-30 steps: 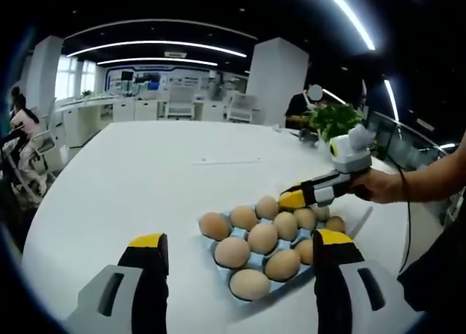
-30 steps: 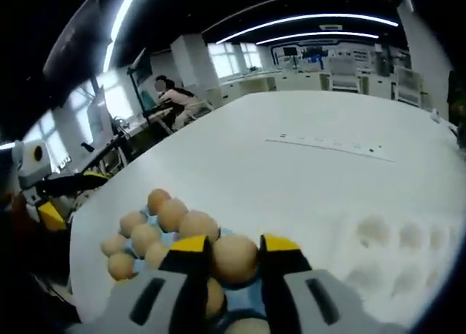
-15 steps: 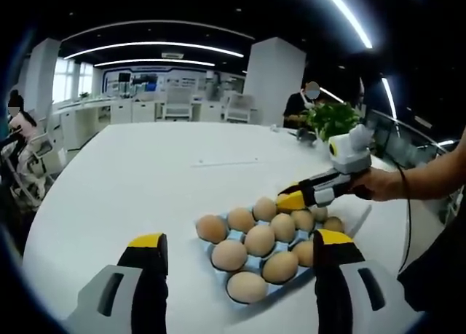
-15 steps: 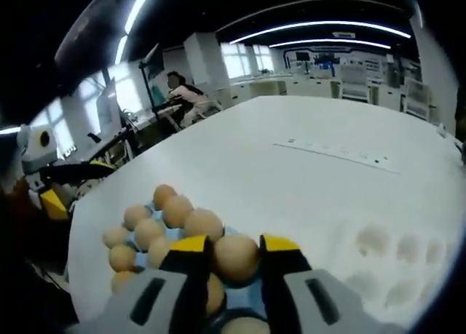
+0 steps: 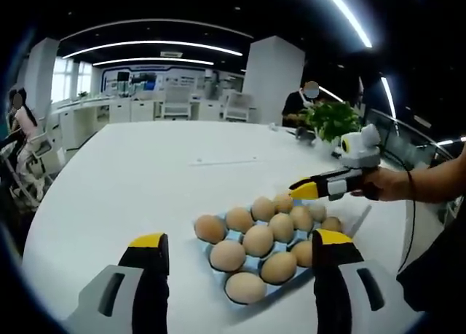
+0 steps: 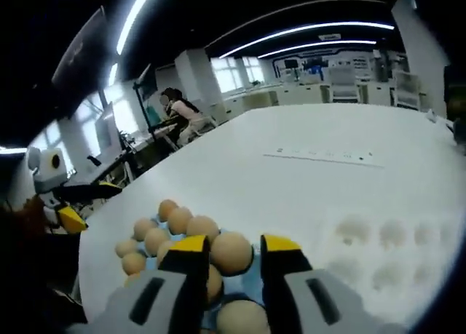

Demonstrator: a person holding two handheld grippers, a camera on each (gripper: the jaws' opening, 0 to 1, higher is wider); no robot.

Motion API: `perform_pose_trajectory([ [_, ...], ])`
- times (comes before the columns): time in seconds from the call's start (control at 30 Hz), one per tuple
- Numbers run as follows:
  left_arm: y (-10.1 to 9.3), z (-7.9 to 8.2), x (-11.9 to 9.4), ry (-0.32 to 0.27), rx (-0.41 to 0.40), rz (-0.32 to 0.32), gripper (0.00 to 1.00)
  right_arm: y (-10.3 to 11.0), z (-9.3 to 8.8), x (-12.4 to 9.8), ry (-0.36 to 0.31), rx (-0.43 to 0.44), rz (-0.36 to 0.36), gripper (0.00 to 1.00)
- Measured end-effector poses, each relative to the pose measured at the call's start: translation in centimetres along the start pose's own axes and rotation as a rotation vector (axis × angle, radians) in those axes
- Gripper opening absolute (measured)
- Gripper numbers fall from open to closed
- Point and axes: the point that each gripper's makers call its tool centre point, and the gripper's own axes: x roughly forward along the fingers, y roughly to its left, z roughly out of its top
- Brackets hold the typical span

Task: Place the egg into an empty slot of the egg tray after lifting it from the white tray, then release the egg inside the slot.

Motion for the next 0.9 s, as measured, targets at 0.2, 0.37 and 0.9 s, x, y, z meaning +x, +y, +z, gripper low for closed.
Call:
perform_pose_trajectory([
  [0.2, -0.2, 0.1, 0.2, 0.003, 0.005, -0.004, 0.8, -2.2, -0.5, -1.6, -0.011, 0.021, -0.06, 0.26],
  [0.37, -0.5, 0.2, 0.2, 0.003, 0.009, -0.008, 0.8, -4.8, -0.3, -3.6, -0.054, 0.057, -0.141, 0.26],
  [0.9, -1.4, 0.2, 0.6, 0.013, 0.013, -0.007, 0.8, -17.6, 0.0, -14.1, -0.147, 0.051, -0.568, 0.27],
])
